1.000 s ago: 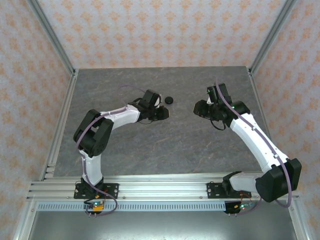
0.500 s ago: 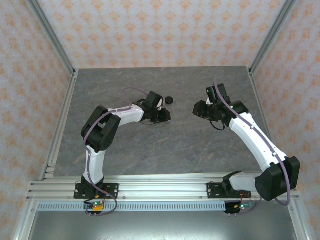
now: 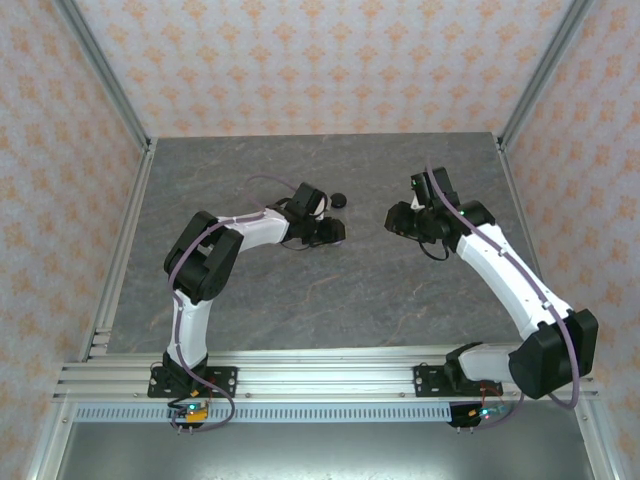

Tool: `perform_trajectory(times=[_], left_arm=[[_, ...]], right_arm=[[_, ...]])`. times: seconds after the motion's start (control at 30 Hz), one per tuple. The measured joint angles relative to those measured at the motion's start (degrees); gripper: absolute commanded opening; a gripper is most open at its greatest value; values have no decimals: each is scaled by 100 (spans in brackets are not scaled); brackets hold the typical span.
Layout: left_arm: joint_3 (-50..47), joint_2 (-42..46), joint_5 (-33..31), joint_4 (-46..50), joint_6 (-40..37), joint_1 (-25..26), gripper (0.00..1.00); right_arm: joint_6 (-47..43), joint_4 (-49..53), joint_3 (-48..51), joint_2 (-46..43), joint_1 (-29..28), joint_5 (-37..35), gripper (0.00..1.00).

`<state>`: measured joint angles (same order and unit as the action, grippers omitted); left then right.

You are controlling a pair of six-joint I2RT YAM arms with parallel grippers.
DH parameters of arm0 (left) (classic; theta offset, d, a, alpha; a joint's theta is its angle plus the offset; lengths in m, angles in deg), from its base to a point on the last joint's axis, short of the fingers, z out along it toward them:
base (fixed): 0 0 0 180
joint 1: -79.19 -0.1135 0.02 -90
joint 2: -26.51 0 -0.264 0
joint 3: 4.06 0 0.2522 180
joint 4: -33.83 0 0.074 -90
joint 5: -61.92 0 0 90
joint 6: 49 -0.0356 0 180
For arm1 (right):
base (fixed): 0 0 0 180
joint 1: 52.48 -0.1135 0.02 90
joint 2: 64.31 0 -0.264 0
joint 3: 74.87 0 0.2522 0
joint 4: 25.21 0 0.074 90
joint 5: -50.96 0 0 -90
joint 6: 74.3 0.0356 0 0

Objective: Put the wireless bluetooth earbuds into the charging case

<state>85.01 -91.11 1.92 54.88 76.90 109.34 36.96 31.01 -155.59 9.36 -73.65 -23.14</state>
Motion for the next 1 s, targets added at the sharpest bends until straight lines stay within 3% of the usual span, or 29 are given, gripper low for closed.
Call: perform_trajectory(times=[0.33,0.53,1.0], left_arm=[[-26,238,-518,376,-306,20,73],[-179,907,-1069,815,-632,11,75],[-817,2872,-2750,1912,-1215,9,76]], right_arm=[[-55,0,0,35,0,-164,42],[-118,-17,131,52,0,-774,43],[-551,-748,1064,-382,0,-2964,47]])
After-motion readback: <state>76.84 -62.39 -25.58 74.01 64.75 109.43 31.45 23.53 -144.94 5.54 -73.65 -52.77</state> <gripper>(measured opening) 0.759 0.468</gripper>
